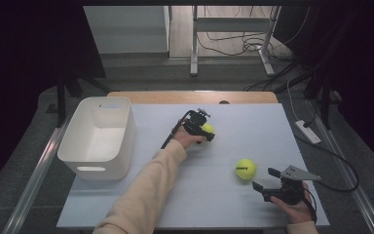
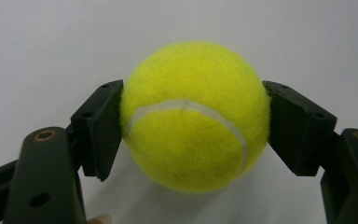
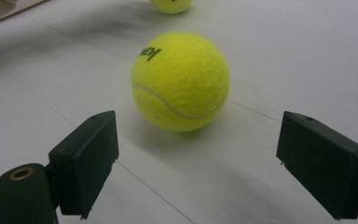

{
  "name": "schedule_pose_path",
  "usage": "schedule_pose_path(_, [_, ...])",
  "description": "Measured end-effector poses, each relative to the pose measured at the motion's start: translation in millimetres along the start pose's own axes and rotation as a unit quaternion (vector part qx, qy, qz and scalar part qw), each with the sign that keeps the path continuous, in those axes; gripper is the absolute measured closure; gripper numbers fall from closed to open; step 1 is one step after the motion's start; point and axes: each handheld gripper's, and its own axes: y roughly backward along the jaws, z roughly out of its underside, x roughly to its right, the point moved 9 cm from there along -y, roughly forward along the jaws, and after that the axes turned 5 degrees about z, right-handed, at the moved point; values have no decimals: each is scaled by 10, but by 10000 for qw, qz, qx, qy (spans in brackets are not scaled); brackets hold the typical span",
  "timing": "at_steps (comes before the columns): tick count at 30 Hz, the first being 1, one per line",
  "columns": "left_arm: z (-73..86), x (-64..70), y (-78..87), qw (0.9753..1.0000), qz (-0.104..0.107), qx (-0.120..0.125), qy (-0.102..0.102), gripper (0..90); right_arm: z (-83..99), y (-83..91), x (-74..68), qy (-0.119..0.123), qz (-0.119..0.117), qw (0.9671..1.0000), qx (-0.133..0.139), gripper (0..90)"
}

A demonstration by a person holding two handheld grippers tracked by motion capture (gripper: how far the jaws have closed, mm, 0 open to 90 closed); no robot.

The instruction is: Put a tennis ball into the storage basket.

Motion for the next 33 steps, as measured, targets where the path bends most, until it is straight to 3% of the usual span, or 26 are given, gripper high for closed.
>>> schedule_pose_path(15, [-11,22,166,9998,-15,170,-111,269,3,1,5,-5,22,10000,-2,128])
schedule_pose_path(26, [40,48,319,9990,86,436,-50,269,4,8,8,-14,48,10000,1,128])
schedule_pose_path(33, [55,48,459,9982,49,580,-156,269,2,0,7,11,49,10000,-1,129])
